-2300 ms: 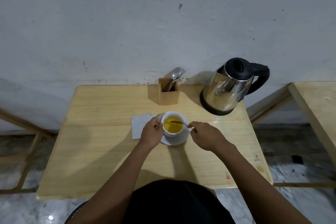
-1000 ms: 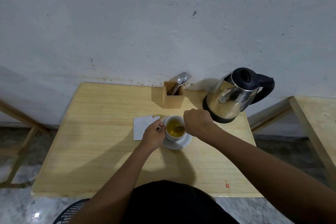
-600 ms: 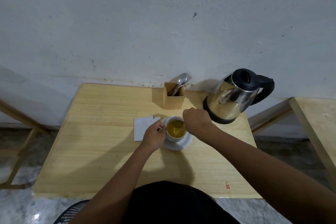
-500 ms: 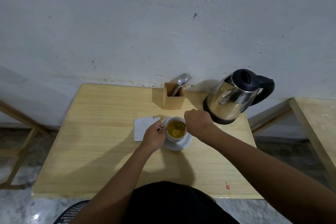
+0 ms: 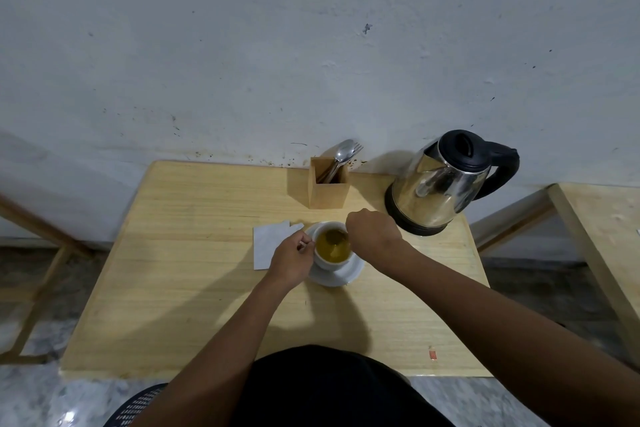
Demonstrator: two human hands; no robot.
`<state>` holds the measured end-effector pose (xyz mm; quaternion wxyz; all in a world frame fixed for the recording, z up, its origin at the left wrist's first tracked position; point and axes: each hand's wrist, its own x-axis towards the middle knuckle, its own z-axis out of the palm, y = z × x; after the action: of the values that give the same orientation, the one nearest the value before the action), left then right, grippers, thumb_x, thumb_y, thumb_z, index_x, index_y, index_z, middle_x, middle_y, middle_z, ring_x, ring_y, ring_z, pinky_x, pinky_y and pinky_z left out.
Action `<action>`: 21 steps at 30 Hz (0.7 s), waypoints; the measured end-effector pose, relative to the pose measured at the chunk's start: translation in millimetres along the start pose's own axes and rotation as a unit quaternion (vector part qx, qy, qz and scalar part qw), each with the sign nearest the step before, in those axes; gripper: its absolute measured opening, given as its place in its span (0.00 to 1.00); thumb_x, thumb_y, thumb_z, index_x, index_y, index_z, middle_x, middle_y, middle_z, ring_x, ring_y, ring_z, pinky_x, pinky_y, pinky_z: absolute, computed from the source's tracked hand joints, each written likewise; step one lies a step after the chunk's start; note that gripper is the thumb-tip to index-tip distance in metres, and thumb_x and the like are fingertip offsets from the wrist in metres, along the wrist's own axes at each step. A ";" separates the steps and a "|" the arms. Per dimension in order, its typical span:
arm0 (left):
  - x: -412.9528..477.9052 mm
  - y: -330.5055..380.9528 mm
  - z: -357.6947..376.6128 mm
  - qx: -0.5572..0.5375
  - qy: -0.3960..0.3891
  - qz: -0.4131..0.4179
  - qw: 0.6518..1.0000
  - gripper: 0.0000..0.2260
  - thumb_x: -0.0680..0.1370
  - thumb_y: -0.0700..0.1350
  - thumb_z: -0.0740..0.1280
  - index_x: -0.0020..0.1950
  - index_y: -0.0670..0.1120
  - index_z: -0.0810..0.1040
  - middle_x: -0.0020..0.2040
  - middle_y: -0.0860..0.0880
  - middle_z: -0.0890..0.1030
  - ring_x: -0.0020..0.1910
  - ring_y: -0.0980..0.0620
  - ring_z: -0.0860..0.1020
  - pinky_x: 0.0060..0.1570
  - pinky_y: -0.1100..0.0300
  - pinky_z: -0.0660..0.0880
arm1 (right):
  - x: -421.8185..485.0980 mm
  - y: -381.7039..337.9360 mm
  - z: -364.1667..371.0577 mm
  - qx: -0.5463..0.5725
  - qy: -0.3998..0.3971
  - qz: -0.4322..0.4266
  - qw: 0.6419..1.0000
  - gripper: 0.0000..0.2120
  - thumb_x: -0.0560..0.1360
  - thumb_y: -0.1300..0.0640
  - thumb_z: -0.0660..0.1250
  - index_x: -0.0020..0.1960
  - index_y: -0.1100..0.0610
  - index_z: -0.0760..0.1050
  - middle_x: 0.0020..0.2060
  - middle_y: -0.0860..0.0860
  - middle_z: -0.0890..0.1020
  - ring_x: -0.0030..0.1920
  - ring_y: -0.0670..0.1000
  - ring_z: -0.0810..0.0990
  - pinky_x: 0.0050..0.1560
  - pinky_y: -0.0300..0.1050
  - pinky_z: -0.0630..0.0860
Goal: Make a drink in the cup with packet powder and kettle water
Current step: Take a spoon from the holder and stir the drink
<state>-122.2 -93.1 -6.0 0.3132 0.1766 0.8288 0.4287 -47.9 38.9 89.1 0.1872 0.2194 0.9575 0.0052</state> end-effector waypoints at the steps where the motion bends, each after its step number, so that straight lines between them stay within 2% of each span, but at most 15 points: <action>1: 0.1 -0.1 0.1 0.001 0.000 0.001 1.000 0.06 0.80 0.45 0.61 0.46 0.45 0.76 0.44 0.48 0.78 0.44 0.51 0.75 0.35 0.64 0.67 | -1.1 2.0 0.0 -0.001 -0.001 0.004 1.000 0.08 0.79 0.63 0.60 0.56 0.60 0.75 0.51 0.56 0.80 0.49 0.56 0.81 0.39 0.45 0.70; 6: 0.8 -1.9 0.7 -0.003 -0.001 0.000 1.000 0.06 0.80 0.45 0.61 0.46 0.46 0.75 0.44 0.48 0.78 0.43 0.49 0.75 0.35 0.62 0.69 | -6.5 5.4 3.6 0.025 -0.018 0.014 0.999 0.08 0.77 0.62 0.62 0.56 0.60 0.73 0.49 0.55 0.79 0.41 0.53 0.73 0.39 0.45 0.70; 8: 1.4 -2.9 1.0 0.000 0.002 -0.001 1.000 0.06 0.80 0.45 0.61 0.46 0.46 0.76 0.44 0.48 0.79 0.44 0.49 0.76 0.36 0.62 0.69 | -10.6 4.7 10.5 0.045 -0.019 0.015 0.999 0.08 0.77 0.59 0.63 0.56 0.59 0.73 0.44 0.53 0.76 0.40 0.52 0.73 0.39 0.44 0.69; 10: 1.4 -3.1 1.6 0.004 0.004 -0.003 1.000 0.07 0.80 0.45 0.61 0.47 0.45 0.76 0.44 0.48 0.79 0.44 0.49 0.76 0.37 0.61 0.70 | -14.8 6.4 21.5 0.087 -0.004 0.023 0.996 0.09 0.77 0.56 0.63 0.54 0.58 0.76 0.42 0.51 0.78 0.39 0.52 0.75 0.37 0.44 0.70; 14: 1.4 -3.8 2.8 0.000 0.009 0.000 1.000 0.08 0.80 0.45 0.61 0.48 0.42 0.77 0.42 0.48 0.78 0.41 0.50 0.74 0.35 0.60 0.68 | -28.8 18.5 41.2 0.170 0.042 0.047 0.983 0.13 0.78 0.53 0.60 0.55 0.52 0.81 0.49 0.52 0.84 0.46 0.55 0.81 0.41 0.45 0.76; 17: 1.7 -5.5 4.1 0.000 0.014 0.005 1.000 0.10 0.80 0.45 0.61 0.48 0.40 0.77 0.41 0.47 0.78 0.39 0.50 0.73 0.34 0.60 0.67 | -44.6 26.9 51.3 0.206 0.075 0.054 0.974 0.13 0.79 0.51 0.59 0.59 0.47 0.79 0.50 0.50 0.84 0.49 0.55 0.81 0.40 0.44 0.71; 21: 1.3 -5.6 5.7 0.011 0.024 0.005 1.000 0.10 0.80 0.45 0.61 0.48 0.40 0.77 0.40 0.47 0.78 0.37 0.53 0.72 0.33 0.61 0.66 | -61.2 31.2 69.4 0.239 0.111 0.051 0.963 0.13 0.80 0.50 0.58 0.62 0.43 0.75 0.48 0.47 0.84 0.49 0.53 0.81 0.40 0.45 0.71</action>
<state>-119.5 -92.1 -13.5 0.2895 0.1740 0.8399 0.4248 41.2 36.2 49.3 0.0213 0.3045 0.9331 -0.1903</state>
